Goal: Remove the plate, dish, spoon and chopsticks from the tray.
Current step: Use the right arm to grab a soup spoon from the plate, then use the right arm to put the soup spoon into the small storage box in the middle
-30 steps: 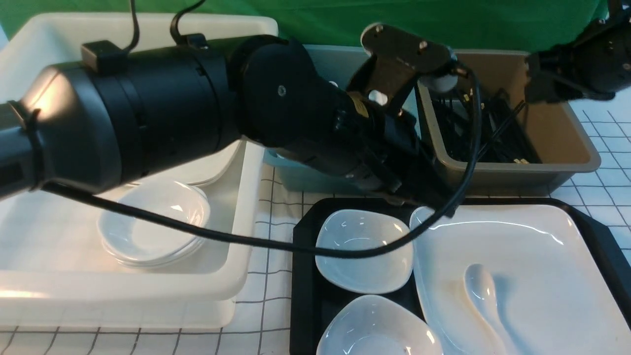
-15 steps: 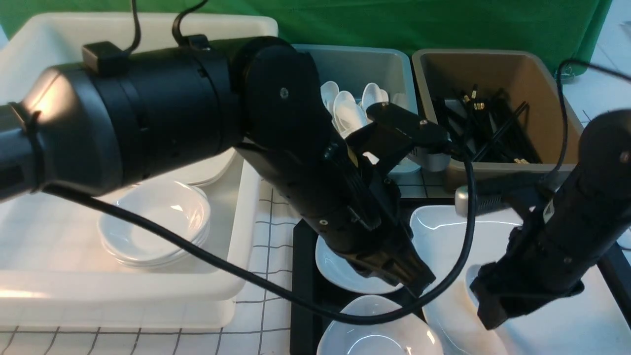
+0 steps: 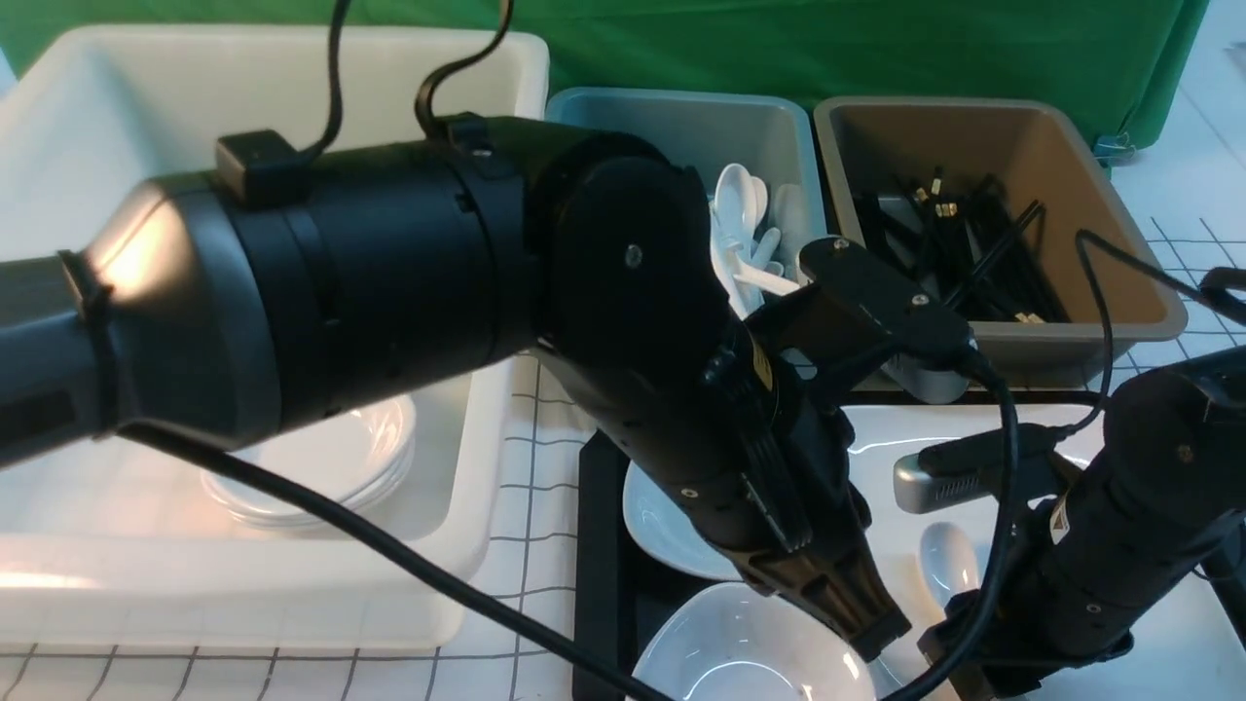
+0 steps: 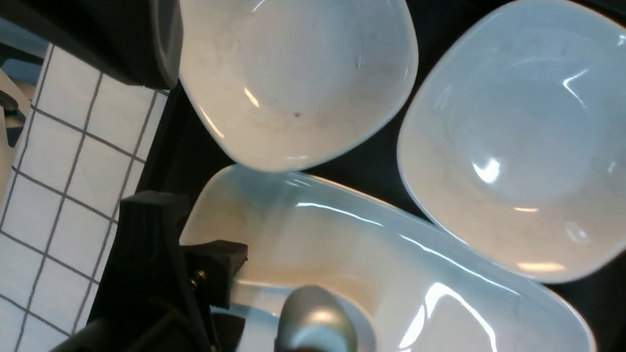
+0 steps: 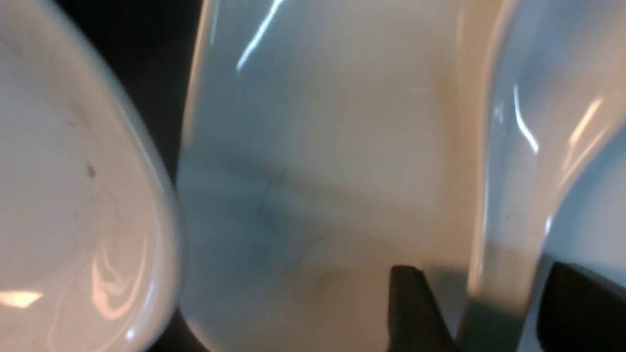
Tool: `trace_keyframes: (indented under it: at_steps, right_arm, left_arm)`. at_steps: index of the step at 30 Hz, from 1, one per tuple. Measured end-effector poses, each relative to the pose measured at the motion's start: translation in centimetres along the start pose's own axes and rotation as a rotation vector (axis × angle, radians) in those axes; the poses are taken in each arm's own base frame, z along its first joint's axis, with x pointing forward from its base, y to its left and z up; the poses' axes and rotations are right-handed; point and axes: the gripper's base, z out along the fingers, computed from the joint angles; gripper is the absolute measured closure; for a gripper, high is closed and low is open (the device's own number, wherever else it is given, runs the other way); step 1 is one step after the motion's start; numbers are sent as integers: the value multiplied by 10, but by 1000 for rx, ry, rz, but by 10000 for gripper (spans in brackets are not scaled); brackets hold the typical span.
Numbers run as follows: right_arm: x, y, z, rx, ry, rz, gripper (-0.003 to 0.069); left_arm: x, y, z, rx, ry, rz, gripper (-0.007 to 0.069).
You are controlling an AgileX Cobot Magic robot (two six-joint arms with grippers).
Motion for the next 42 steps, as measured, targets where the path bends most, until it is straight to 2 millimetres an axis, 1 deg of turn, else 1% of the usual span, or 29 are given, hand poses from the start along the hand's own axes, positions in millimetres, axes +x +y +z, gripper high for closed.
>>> trace_keyframes:
  at_steps: [2,3,5,7,8,10,13,15,16,18,20,23,25,26,27,28,29,30,31,32,33,34,35,36,37,38,39,40,42]
  right_arm:
    - [0,0,-1,0,-4,-10,518]
    - [0,0,-2,0,-7,-11,525]
    - [-1,1,-12,-3,-8,-19,517]
    - [-6,2,-30,-6,-40,-25,517]
    - [-10,3,-42,-8,-73,-30,517]
    - [-25,6,-73,-12,-184,-47,517]
    - [-51,10,-120,-15,-362,-68,517]
    - [-71,13,-148,-13,-474,-90,517]
    - [-78,13,-156,-12,-501,-97,517]
    - [-102,16,-178,-12,-584,-115,517]
    - [-129,19,-187,-18,-630,-129,517]
    - [-169,22,-183,-37,-661,-129,517]
    - [-189,23,-173,-45,-660,-123,517]
    - [-203,23,-164,-49,-655,-119,517]
    - [-205,23,-162,-49,-653,-119,517]
    - [-220,23,-144,-53,-634,-110,516]
    - [-228,23,-139,-55,-635,-105,510]
    - [-237,23,-124,-57,-617,-100,497]
    - [-242,23,-118,-58,-614,-98,485]
    - [-244,23,-114,-59,-608,-96,477]
    - [-251,22,-99,-60,-582,-93,419]
    - [-253,22,-92,-61,-568,-89,377]
    - [-253,22,-93,-61,-567,-90,377]
    - [-253,22,-87,-64,-539,-82,295]
    - [-253,22,-87,-64,-534,-82,286]
    - [-250,22,-89,-62,-513,-87,215]
    - [-248,22,-92,-58,-502,-98,193]
    - [-244,22,-98,-50,-484,-116,176]
    - [-233,21,-112,-27,-437,-148,186]
  left_arm:
    - [0,0,0,-3,-1,0,628]
    - [0,0,0,-4,-1,1,628]
    - [-1,2,-1,-20,-1,10,628]
    - [-4,5,-4,-58,-17,20,628]
    - [-7,6,-10,-88,-42,24,627]
    - [-16,9,-27,-162,-119,25,627]
    - [-28,16,-64,-267,-266,-13,627]
    - [-32,26,-90,-314,-360,-75,627]
    - [-32,30,-95,-323,-379,-101,627]
    - [-30,47,-114,-361,-434,-176,627]
    - [-26,65,-122,-388,-452,-254,627]
    - [-18,87,-128,-393,-459,-343,627]
    - [-15,93,-131,-386,-466,-366,627]
    - [-14,96,-132,-383,-470,-373,627]
    - [-14,97,-133,-383,-470,-374,627]
    - [-13,99,-134,-382,-472,-377,627]
    - [-13,99,-134,-380,-471,-380,627]
    - [-12,99,-134,-377,-467,-383,627]
    - [-12,99,-133,-375,-462,-379,627]
    - [-12,99,-133,-372,-460,-377,627]
    - [-11,98,-132,-363,-447,-362,627]
    - [-11,96,-132,-351,-437,-351,627]
    - [-11,96,-131,-347,-436,-354,627]
    - [-10,94,-130,-322,-417,-328,627]
    - [-10,93,-130,-323,-414,-323,627]
    - [-10,90,-128,-288,-396,-313,627]
    - [-9,89,-127,-268,-385,-317,627]
    - [-8,87,-125,-242,-363,-315,627]
    - [-5,81,-117,-192,-284,-292,627]
